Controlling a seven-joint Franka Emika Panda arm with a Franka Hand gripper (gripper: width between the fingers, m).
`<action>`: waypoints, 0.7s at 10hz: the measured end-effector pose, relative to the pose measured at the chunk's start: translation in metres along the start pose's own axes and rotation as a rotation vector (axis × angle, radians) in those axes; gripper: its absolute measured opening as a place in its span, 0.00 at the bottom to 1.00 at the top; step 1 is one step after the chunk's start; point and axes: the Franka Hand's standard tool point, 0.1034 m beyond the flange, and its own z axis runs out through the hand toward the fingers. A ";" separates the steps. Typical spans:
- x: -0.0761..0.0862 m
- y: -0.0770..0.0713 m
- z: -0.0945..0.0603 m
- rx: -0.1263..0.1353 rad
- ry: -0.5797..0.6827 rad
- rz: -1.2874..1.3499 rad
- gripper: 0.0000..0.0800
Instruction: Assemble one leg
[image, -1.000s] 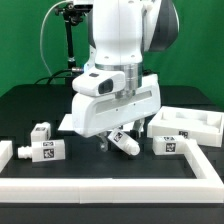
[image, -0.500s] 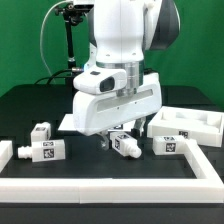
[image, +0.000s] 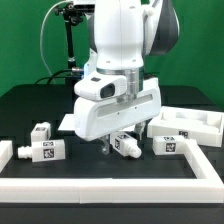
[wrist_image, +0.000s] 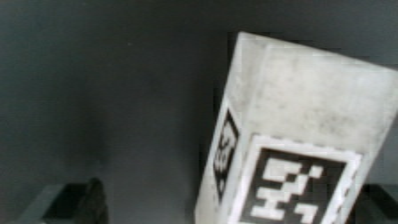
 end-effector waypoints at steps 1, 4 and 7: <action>0.000 0.000 0.000 0.000 0.000 0.000 0.67; 0.000 0.000 0.000 0.000 0.000 0.000 0.36; 0.000 0.001 0.000 0.000 0.000 0.000 0.36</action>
Offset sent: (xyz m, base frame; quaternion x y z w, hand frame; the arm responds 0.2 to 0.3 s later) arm 0.0000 0.0000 0.0000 0.0000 0.0000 0.0000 1.0000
